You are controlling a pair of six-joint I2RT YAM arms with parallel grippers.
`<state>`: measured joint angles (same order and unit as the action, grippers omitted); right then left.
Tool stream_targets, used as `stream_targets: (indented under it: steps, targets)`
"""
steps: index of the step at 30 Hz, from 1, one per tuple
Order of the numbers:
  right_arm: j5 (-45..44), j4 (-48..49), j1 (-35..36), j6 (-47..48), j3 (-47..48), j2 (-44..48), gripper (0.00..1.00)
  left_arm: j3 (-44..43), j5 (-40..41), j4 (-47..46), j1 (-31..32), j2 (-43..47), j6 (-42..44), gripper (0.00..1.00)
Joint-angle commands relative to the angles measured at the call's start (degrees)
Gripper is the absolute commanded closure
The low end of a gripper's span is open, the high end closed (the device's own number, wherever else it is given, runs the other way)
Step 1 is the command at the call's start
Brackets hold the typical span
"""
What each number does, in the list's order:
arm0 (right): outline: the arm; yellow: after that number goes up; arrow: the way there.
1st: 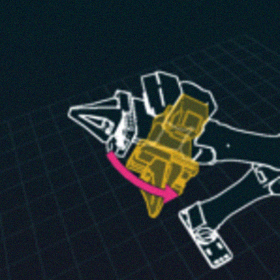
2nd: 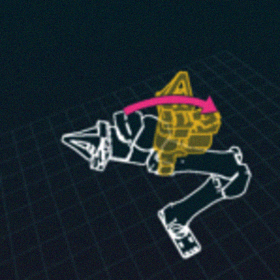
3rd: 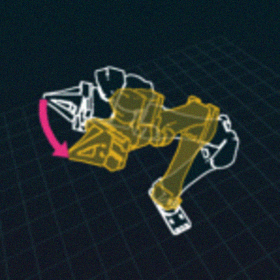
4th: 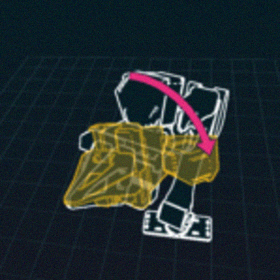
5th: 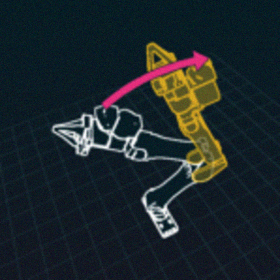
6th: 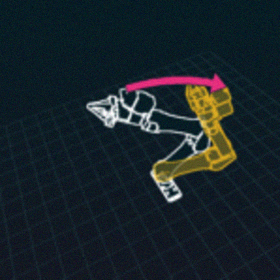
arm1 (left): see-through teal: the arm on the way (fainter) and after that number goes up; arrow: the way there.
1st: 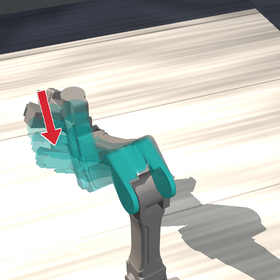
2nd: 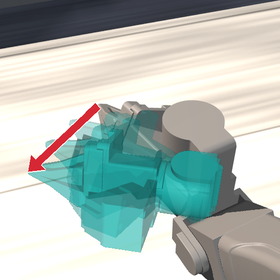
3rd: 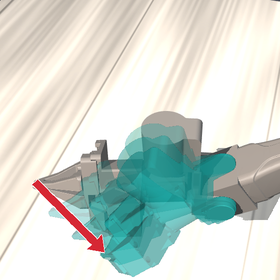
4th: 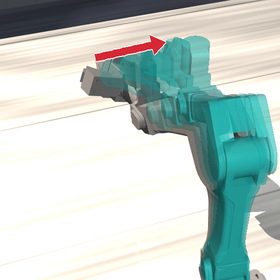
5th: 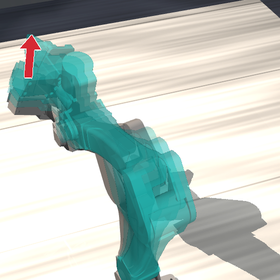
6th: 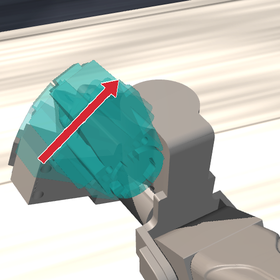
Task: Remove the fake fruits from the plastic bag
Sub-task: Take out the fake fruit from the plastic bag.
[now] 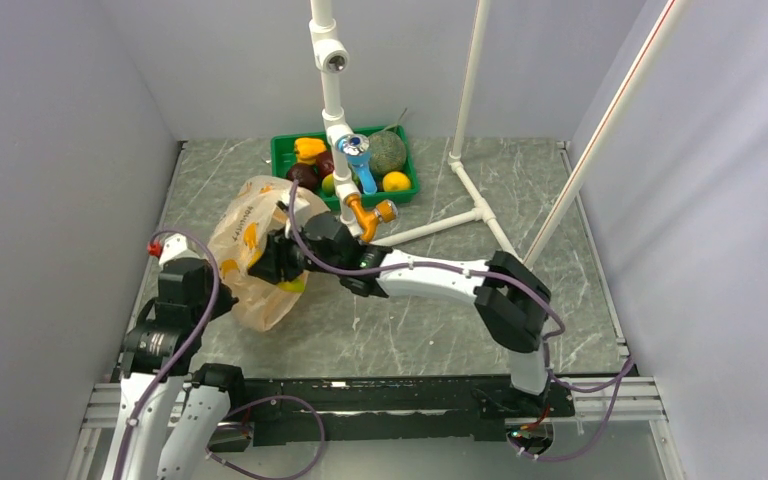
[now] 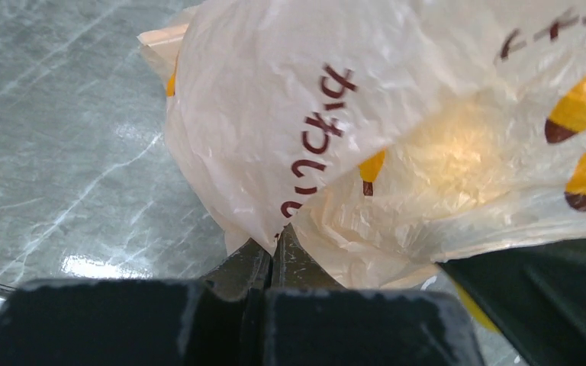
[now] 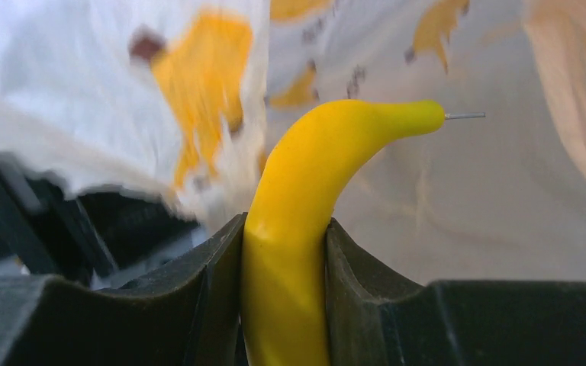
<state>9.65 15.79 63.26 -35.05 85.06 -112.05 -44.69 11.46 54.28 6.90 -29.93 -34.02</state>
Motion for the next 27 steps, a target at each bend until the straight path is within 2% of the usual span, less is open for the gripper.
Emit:
stream_targets:
  steps: [1, 8, 14, 18, 22, 25, 27]
  targets:
    - [5.0, 3.7, 1.4, 3.7, -9.1, 9.9, 1.00, 0.1, 5.0, -1.0, 0.1, 3.8, -2.1, 1.00]
    - [5.3, 4.3, 3.6, 12.6, -22.7, 23.2, 1.00, -0.1, 7.9, 0.2, 0.1, 5.7, -3.9, 1.00]
    - [8.2, -1.9, 3.6, 19.7, -29.3, 31.2, 1.00, -0.6, 9.4, 1.5, 0.1, 5.8, -5.0, 1.00]
    - [-2.8, -7.3, 3.5, 21.8, -34.7, 40.4, 1.00, -0.6, 10.5, 1.8, 0.1, 6.6, -5.7, 1.00]
    - [-18.4, -15.2, 2.7, 23.5, -39.8, 49.6, 1.00, -1.2, 14.2, 4.2, 0.1, 7.9, -8.4, 1.00]
    - [-26.0, -17.3, -1.1, 21.3, -45.8, 58.4, 1.00, -1.2, 16.5, 5.2, 0.1, 9.7, -10.1, 1.00]
    - [-27.5, -19.7, -7.1, 18.5, -48.2, 61.9, 1.00, -0.8, 17.1, 4.7, 0.1, 11.0, -10.2, 1.00]
